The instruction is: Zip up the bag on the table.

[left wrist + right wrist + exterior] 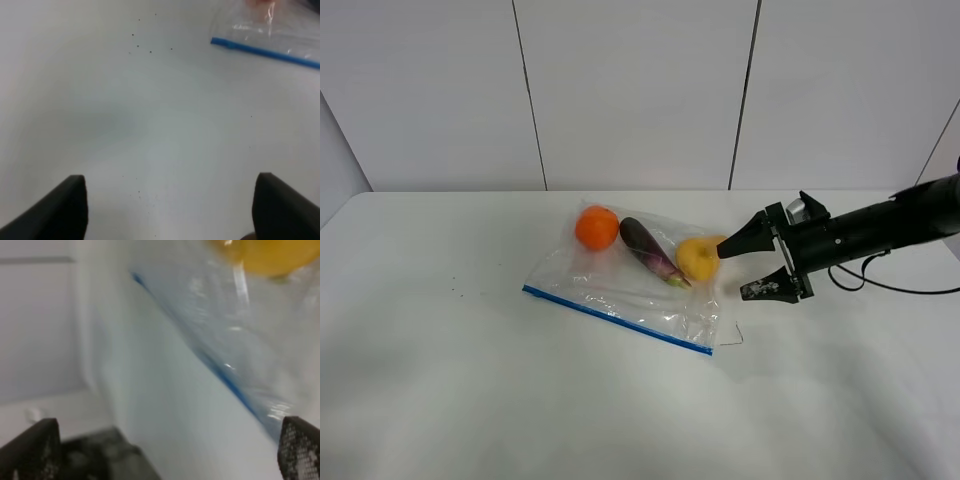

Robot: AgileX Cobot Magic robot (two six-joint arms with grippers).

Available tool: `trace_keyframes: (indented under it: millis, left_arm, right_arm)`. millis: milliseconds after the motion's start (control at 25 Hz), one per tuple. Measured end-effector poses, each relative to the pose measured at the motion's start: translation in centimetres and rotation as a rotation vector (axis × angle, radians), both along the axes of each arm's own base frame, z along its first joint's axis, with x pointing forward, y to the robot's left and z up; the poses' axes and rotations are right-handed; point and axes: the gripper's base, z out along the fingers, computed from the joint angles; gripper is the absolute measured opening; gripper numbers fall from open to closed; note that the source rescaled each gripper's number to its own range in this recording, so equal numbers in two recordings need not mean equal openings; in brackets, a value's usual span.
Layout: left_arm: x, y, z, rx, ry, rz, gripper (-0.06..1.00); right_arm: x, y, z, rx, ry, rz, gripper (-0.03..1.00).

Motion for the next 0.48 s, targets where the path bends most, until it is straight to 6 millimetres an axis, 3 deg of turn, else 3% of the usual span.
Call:
trace_keyframes:
  millis: [160, 280, 480]
  left_arm:
    - [0.0, 0.0, 0.0, 0.000, 0.000, 0.000, 0.92]
    - [0.0, 0.0, 0.0, 0.000, 0.000, 0.000, 0.92]
    - [0.0, 0.0, 0.0, 0.000, 0.000, 0.000, 0.92]
  right_arm:
    - [2.0, -1.6, 2.6, -0.254, 0.004, 0.096, 1.00]
    - [3.3, -3.3, 5.9, -0.491, -0.059, 0.092, 1.00]
    - [3.8, -5.9, 10.4, -0.824, -0.135, 0.039, 1.00]
